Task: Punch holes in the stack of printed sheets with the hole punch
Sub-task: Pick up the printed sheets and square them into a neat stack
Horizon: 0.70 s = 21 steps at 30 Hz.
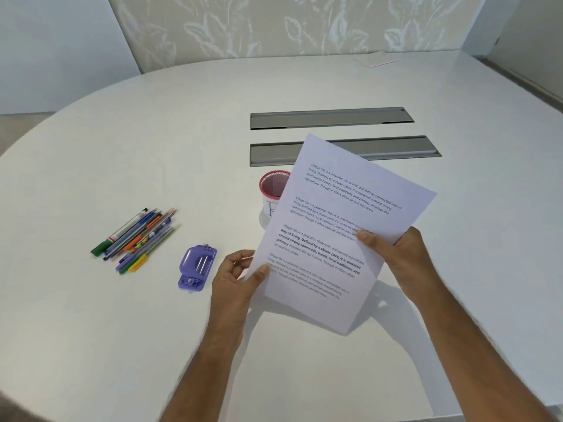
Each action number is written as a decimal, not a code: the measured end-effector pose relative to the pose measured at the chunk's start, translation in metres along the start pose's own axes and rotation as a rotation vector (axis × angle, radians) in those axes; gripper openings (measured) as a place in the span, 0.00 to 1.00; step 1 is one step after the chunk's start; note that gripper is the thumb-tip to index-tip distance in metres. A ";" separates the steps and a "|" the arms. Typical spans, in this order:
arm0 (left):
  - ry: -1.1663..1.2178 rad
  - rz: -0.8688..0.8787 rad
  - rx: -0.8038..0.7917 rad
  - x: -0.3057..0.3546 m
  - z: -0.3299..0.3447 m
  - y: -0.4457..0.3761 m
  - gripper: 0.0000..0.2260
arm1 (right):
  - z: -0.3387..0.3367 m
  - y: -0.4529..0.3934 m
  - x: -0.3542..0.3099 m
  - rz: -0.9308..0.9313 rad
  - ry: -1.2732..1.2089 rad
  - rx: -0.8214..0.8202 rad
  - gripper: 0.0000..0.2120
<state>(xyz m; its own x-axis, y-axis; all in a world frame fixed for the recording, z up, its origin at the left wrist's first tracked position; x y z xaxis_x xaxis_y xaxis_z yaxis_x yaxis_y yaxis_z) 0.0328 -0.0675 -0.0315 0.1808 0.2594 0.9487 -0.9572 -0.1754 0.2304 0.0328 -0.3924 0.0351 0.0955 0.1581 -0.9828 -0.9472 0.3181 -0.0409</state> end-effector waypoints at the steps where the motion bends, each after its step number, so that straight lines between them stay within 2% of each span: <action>1: -0.025 -0.002 -0.016 -0.001 -0.002 0.001 0.20 | 0.000 0.001 0.002 0.000 0.012 0.004 0.16; 13: -0.477 0.007 -0.343 -0.016 -0.004 0.018 0.17 | 0.007 0.021 0.035 0.021 0.136 0.087 0.13; 15: -0.530 0.029 -0.318 -0.012 -0.011 0.013 0.14 | 0.007 0.025 0.042 0.045 0.135 0.098 0.14; 18: -0.490 0.065 -0.206 0.003 -0.028 0.000 0.11 | 0.005 0.031 0.049 0.057 0.145 0.104 0.16; 21: -0.537 0.279 -0.050 0.038 -0.048 -0.012 0.12 | 0.002 0.037 0.061 0.089 0.147 0.090 0.16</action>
<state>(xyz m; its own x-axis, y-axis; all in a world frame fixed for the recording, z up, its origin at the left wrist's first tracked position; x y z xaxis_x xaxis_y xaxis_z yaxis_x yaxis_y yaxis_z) 0.0407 -0.0095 -0.0084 -0.0024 -0.3075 0.9515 -0.9920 -0.1197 -0.0412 0.0039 -0.3691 -0.0258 -0.0390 0.0534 -0.9978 -0.9179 0.3927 0.0569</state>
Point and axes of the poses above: each hand's wrist, its own y-axis away from the middle knuckle, its own z-axis out of the palm, x = y × z, the point moved 8 cm from there along -y, towards the middle knuckle, and after that the axes turned 7 degrees about x, right-handed, at the moved point
